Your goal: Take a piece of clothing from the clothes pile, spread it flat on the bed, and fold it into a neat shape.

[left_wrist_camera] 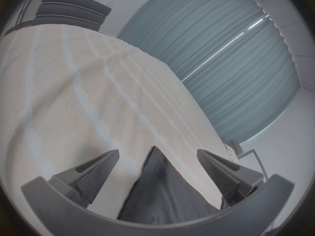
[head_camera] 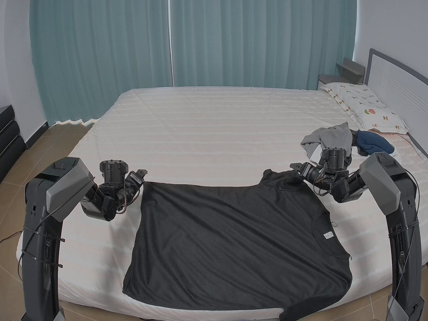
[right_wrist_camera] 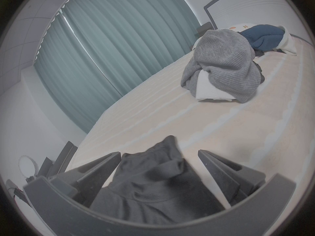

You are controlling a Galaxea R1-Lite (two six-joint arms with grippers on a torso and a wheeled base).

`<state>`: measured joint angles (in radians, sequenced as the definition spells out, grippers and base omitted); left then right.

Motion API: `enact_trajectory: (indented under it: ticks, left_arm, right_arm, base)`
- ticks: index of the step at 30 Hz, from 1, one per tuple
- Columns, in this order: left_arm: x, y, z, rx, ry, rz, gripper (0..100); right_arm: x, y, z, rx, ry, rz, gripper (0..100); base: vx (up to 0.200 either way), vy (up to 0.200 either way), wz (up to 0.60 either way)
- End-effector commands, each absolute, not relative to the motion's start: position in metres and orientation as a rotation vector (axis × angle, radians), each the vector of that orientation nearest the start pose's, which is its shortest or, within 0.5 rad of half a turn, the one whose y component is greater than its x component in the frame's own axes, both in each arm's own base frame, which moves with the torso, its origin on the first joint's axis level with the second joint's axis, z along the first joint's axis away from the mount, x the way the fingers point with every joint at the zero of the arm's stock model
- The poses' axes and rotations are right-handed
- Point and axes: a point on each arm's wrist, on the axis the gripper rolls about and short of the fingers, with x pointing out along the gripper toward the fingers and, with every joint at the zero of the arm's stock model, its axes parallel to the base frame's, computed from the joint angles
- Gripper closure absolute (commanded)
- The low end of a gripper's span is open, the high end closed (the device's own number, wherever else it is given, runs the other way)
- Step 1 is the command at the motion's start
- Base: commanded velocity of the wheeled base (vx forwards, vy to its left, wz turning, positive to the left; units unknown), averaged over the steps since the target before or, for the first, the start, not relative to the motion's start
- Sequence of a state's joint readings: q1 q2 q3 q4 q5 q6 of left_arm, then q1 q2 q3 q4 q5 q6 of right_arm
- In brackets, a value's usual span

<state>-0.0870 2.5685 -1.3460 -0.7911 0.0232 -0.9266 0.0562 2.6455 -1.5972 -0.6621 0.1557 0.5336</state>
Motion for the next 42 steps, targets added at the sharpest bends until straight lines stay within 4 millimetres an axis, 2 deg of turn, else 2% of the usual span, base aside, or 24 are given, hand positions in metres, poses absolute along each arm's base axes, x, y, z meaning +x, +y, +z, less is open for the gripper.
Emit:
enact_trajectory:
  ticks: [1, 11, 12, 17, 20, 23, 29, 31, 36, 40, 41, 42]
  left_arm:
    - [0.473, -0.049, -0.020, -0.884, 0.439, 0.125, 0]
    - [0.473, -0.054, -0.024, -0.880, 0.449, 0.118, 0]
    - [0.473, -0.054, -0.024, -0.880, 0.449, 0.118, 0]
    - [0.477, -0.055, -0.027, -0.877, 0.443, 0.114, 0]
    - [0.478, -0.055, -0.034, -0.818, 0.452, 0.106, 0]
    - [0.480, -0.058, -0.043, -0.774, 0.459, 0.102, 0]
    - [0.485, -0.067, -0.039, -0.772, 0.437, 0.076, 0]
    - [0.486, -0.069, -0.039, -0.772, 0.433, 0.070, 0]
    - [0.490, -0.073, -0.038, -0.776, 0.420, 0.062, 0]
    - [0.490, -0.074, -0.039, -0.773, 0.424, 0.060, 0]
    - [0.490, -0.074, -0.039, -0.773, 0.424, 0.060, 100]
    - [0.490, -0.074, -0.041, -0.773, 0.424, 0.062, 100]
  right_arm:
    - [0.507, 0.026, -0.024, 0.535, 0.458, 0.102, 0]
    - [0.508, 0.029, -0.038, 0.532, 0.481, 0.119, 0]
    - [0.508, 0.029, -0.039, 0.532, 0.482, 0.119, 100]
    - [0.513, 0.026, -0.042, 0.535, 0.459, 0.116, 100]
    - [0.516, 0.026, -0.040, 0.540, 0.436, 0.115, 100]
    - [0.520, 0.026, -0.034, 0.538, 0.396, 0.117, 100]
    - [0.528, 0.029, -0.021, 0.532, 0.319, 0.098, 100]
    - [0.528, 0.029, -0.022, 0.531, 0.316, 0.092, 100]
    - [0.528, 0.034, -0.037, 0.526, 0.337, 0.080, 100]
    - [0.528, 0.034, -0.036, 0.526, 0.324, 0.082, 100]
    - [0.528, 0.034, -0.036, 0.526, 0.324, 0.082, 100]
    - [0.528, 0.034, -0.037, 0.526, 0.324, 0.081, 100]
  base:
    - [0.000, 0.000, 0.00]
    - [0.000, 0.000, 0.00]
    - [0.000, 0.000, 0.00]
    - [0.000, 0.000, 0.00]
    - [0.000, 0.000, 0.00]
    - [0.000, 0.000, 0.00]
    - [0.000, 0.000, 0.00]
    - [0.000, 0.000, 0.00]
    - [0.000, 0.000, 0.00]
    - [0.000, 0.000, 0.00]
    - [0.000, 0.000, 0.00]
    - [0.000, 0.000, 0.00]
